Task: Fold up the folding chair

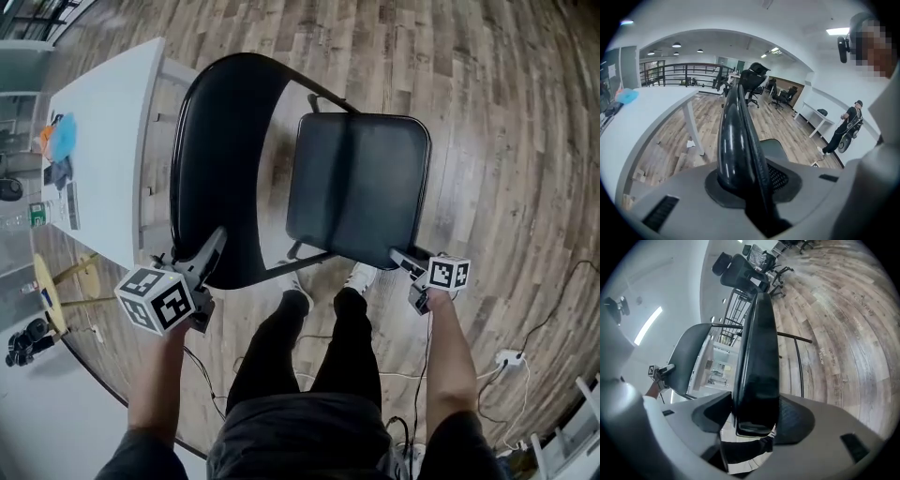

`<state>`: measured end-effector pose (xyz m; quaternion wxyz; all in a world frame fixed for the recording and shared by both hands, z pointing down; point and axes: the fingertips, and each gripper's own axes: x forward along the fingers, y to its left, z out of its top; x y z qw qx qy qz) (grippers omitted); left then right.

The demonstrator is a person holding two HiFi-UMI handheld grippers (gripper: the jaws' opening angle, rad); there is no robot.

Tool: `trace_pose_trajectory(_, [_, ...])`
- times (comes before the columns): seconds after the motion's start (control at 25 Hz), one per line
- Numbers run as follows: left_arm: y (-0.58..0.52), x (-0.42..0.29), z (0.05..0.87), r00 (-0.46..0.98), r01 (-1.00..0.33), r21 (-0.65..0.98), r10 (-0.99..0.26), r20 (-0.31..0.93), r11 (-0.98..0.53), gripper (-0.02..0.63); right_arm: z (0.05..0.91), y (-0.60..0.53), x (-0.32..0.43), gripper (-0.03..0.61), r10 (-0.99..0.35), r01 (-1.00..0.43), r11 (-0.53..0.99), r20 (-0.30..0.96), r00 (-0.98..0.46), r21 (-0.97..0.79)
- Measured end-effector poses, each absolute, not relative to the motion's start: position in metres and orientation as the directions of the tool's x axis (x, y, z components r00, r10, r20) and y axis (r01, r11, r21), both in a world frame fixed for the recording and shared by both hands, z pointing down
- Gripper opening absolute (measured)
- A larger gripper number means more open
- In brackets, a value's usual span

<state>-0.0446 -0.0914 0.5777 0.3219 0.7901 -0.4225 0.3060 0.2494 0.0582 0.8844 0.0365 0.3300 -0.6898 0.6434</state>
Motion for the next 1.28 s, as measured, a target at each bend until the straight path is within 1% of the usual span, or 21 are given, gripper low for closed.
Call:
trace_pose_trajectory(0.16, [-0.102, -0.061, 0.555, 0.462, -0.875, 0.276, -0.514, 0.723, -0.398, 0.077, 0.834, 0.039, 0.216, 0.274, -0.396, -0.476, 0.035, 0.425, -0.814, -0.879])
trace_pose_trajectory(0.32, [-0.108, -0.081, 0.531, 0.447, -0.884, 0.266, -0.53, 0.721, -0.384, 0.075, 0.777, 0.025, 0.168, 0.27, -0.363, -0.443, 0.127, 0.374, -0.854, -0.888])
trace_pose_trajectory(0.6, [-0.11, -0.117, 0.485, 0.413, -0.902, 0.234, -0.567, 0.712, -0.364, 0.075, 0.681, 0.005, 0.056, 0.252, -0.29, -0.378, 0.235, 0.307, -0.907, -0.895])
trace_pose_trajectory(0.68, [-0.114, -0.133, 0.474, 0.398, -0.908, 0.212, -0.581, 0.71, -0.362, 0.075, 0.662, -0.004, 0.017, 0.252, -0.259, -0.38, 0.274, 0.313, -0.914, -0.884])
trace_pose_trajectory(0.8, [-0.119, -0.161, 0.464, 0.388, -0.911, 0.202, -0.583, 0.714, -0.359, 0.074, 0.644, -0.017, -0.041, 0.23, -0.233, -0.397, 0.314, 0.335, -0.913, -0.862])
trace_pose_trajectory(0.92, [-0.125, -0.184, 0.456, 0.385, -0.912, 0.198, -0.586, 0.713, -0.359, 0.074, 0.631, -0.034, -0.093, 0.19, -0.227, -0.4, 0.343, 0.338, -0.913, -0.85])
trace_pose_trajectory(1.04, [-0.13, -0.204, 0.45, 0.379, -0.915, 0.194, -0.589, 0.714, -0.354, 0.074, 0.624, -0.049, -0.145, 0.159, -0.21, -0.396, 0.371, 0.339, -0.917, -0.84])
trace_pose_trajectory(1.28, [-0.138, -0.245, 0.449, 0.377, -0.916, 0.195, -0.584, 0.719, -0.351, 0.074, 0.625, -0.07, -0.229, 0.137, -0.14, -0.405, 0.422, 0.383, -0.913, -0.811])
